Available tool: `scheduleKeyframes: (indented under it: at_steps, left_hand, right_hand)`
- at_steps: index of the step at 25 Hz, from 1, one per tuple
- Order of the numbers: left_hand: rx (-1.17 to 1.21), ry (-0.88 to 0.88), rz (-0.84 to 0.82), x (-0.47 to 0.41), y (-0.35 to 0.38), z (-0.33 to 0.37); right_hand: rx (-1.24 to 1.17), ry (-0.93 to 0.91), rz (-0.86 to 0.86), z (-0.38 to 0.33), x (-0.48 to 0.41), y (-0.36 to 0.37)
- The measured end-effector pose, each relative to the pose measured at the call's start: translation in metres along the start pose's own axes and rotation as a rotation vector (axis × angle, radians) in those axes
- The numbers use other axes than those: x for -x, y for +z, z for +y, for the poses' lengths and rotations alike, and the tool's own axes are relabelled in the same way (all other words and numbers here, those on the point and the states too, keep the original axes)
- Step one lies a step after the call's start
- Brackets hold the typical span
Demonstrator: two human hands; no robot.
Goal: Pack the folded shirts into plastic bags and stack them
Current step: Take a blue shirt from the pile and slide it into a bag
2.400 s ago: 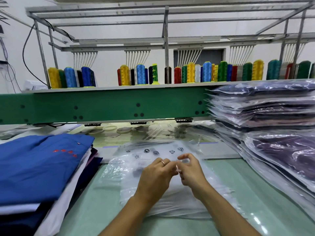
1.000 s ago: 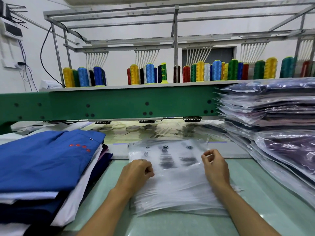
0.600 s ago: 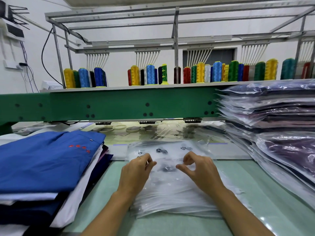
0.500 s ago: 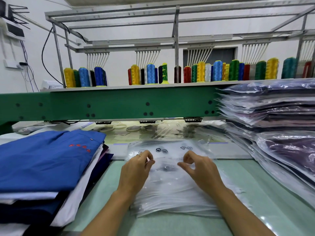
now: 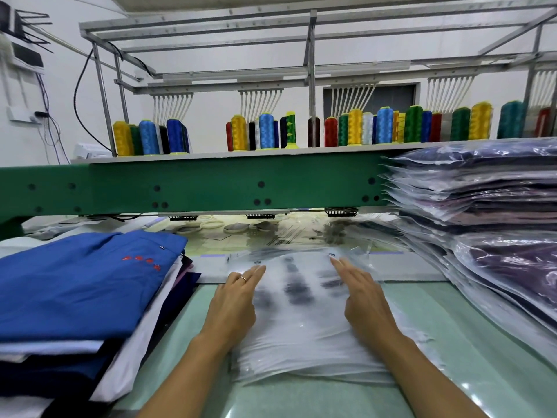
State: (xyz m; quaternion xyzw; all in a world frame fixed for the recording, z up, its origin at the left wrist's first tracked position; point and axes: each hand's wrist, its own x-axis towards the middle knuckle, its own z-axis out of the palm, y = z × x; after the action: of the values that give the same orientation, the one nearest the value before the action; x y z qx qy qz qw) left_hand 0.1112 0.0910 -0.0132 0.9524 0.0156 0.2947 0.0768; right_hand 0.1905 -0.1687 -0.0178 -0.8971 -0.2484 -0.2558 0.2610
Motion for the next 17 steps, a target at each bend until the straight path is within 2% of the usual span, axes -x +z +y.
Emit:
scheduleKeyframes:
  at_steps: [4, 6, 7, 8, 10, 13, 15, 17]
  left_hand:
    - [0.001, 0.06, 0.194, -0.002, -0.008, 0.004]
    - [0.024, 0.079, 0.259, -0.002, -0.007, 0.002]
    - [0.064, 0.074, 0.252, -0.001, -0.006, 0.002]
    - [0.119, 0.054, 0.193, 0.0, -0.005, 0.004]
    - [0.186, 0.027, -0.056, 0.005, 0.001, 0.008]
    - [0.127, 0.057, -0.451, 0.007, 0.015, 0.011]
    - [0.139, 0.04, -0.547, 0.01, 0.018, 0.014]
    - [0.211, 0.0, -0.556, 0.012, 0.014, 0.018]
  right_hand:
    - [-0.037, 0.024, 0.336, -0.006, -0.001, -0.002]
    - [0.009, 0.109, 0.373, -0.004, -0.002, -0.006]
    - [0.052, 0.147, 0.326, -0.002, -0.001, -0.008]
    - [0.108, 0.153, 0.241, 0.001, 0.0, -0.009]
    - [0.166, 0.1, 0.012, 0.003, 0.002, -0.005]
    - [0.026, 0.119, -0.337, 0.0, 0.003, 0.0]
    - [0.026, 0.191, -0.336, -0.001, 0.006, 0.004]
    - [0.198, 0.236, -0.326, -0.002, 0.002, 0.006]
